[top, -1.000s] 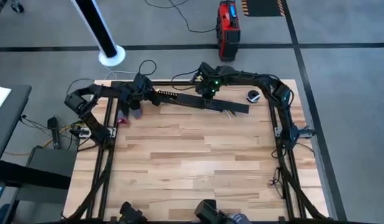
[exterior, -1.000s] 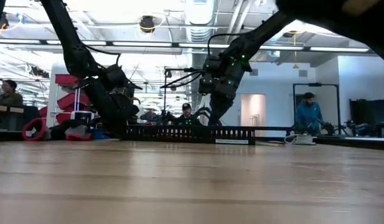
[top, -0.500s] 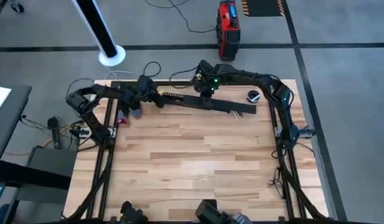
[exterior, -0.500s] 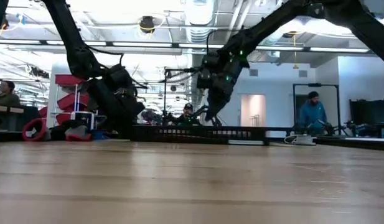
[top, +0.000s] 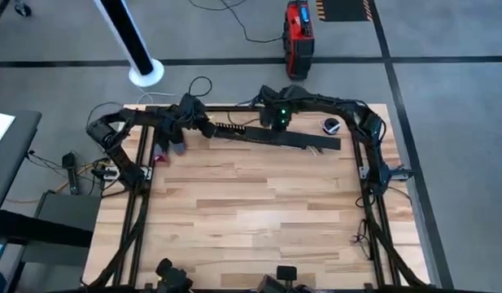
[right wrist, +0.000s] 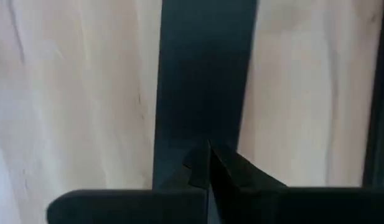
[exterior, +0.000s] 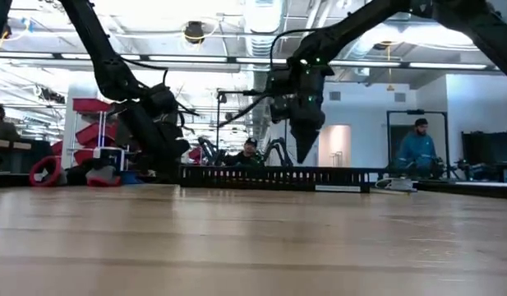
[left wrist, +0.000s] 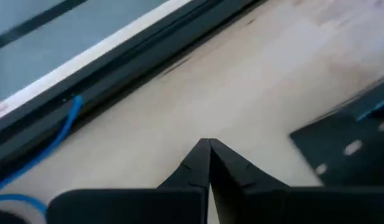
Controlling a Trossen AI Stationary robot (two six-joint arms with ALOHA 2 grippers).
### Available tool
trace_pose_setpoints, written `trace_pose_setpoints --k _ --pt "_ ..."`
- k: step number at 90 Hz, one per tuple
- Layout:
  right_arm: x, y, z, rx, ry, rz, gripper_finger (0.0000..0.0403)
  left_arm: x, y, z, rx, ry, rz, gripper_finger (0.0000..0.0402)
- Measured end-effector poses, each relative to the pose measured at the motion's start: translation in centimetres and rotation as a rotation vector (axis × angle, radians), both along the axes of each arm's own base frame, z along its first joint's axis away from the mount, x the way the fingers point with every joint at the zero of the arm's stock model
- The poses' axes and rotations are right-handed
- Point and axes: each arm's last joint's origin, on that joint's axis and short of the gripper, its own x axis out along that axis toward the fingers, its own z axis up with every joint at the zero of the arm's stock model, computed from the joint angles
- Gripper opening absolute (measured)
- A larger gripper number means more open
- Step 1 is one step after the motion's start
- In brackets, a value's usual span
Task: Ziptie cables
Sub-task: Close the black cable duct
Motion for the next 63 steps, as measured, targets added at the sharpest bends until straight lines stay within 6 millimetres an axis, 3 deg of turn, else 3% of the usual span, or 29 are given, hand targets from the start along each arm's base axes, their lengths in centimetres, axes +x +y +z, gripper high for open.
trace_pose_setpoints --k 18,37,63 --pt "-0.4 -0.1 -1.1 0.008 -0.007 -0.058 0.0000 0.6 -0.2 0.0 -0.079 -0.137 -0.118 0.0000" --pt "-0.5 -0.4 -1.3 0.010 -0.018 -0.071 0.0000 0.0 -0.5 -0.5 -0.257 -0.200 -0.030 0.0000" --pt "-0.3 -0.5 -1.3 0.035 -0.061 -0.053 0.0000 0.6 -0.8 -1.0 -0.319 -0.244 0.009 0.0000"
